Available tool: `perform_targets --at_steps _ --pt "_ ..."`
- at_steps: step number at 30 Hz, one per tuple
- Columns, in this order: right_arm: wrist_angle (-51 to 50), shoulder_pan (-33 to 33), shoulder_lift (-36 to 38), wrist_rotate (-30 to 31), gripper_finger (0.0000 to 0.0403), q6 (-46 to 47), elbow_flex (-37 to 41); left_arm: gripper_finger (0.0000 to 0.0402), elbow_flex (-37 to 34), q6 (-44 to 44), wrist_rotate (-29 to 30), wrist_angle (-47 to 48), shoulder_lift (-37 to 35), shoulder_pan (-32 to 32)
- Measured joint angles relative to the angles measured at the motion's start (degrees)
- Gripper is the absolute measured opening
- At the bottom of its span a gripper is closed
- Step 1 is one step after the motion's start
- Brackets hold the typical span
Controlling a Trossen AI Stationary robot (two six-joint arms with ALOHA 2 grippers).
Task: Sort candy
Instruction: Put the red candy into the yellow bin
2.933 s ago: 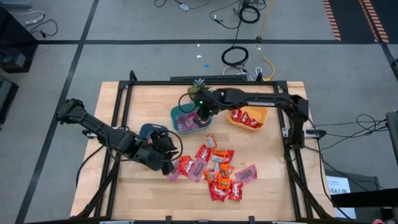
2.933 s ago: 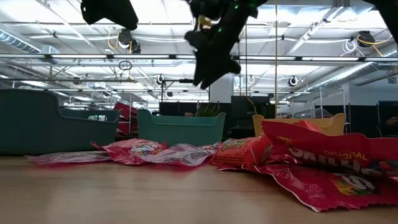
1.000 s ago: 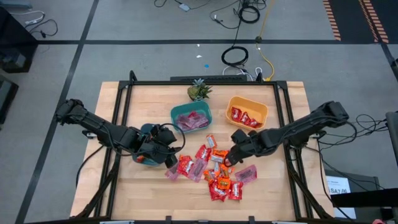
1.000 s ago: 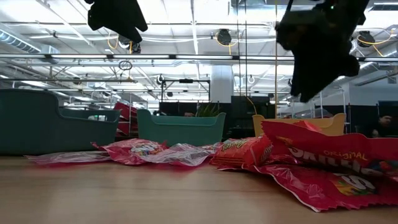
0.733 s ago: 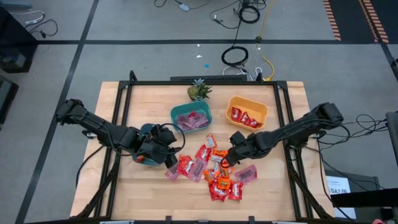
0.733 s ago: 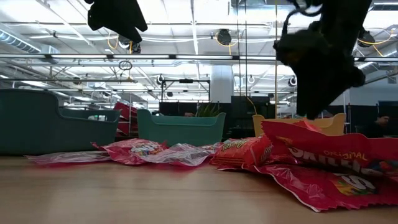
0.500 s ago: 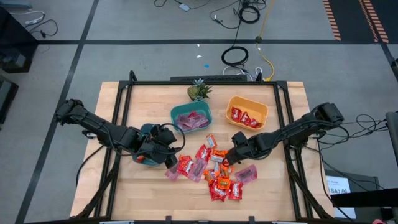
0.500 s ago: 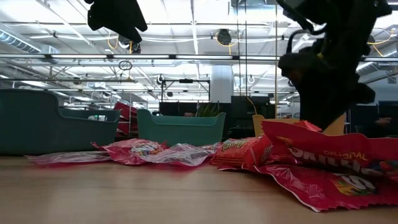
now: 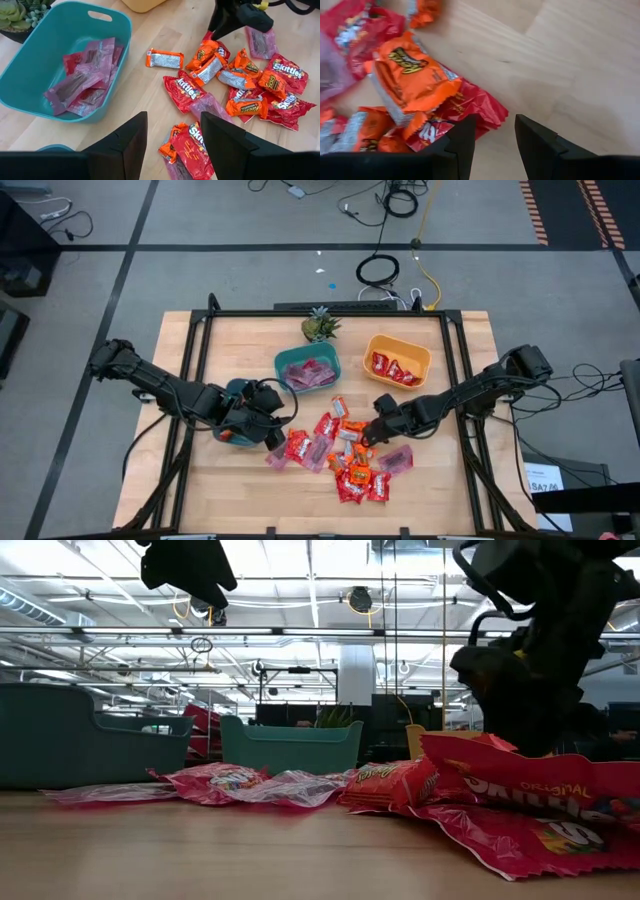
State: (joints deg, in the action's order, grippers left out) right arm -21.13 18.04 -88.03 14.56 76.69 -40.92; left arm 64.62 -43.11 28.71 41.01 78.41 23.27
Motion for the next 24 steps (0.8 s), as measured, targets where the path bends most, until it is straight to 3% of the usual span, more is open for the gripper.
perform_targets --at_steps 7,15,24 --pt "4.9 0.0 0.0 -0.3 0.0106 -0.8 0.7 0.0193 0.0 0.0 0.0 0.0 0.0 0.0" --pt "8.1 0.0 0.0 -1.5 0.0007 -3.8 0.7 0.0193 0.0 0.0 0.0 0.0 0.0 0.0" --pt "7.9 0.0 2.3 -2.7 0.0001 -3.7 0.6 0.0193 0.0 0.0 -1.5 0.1 0.0 0.0"
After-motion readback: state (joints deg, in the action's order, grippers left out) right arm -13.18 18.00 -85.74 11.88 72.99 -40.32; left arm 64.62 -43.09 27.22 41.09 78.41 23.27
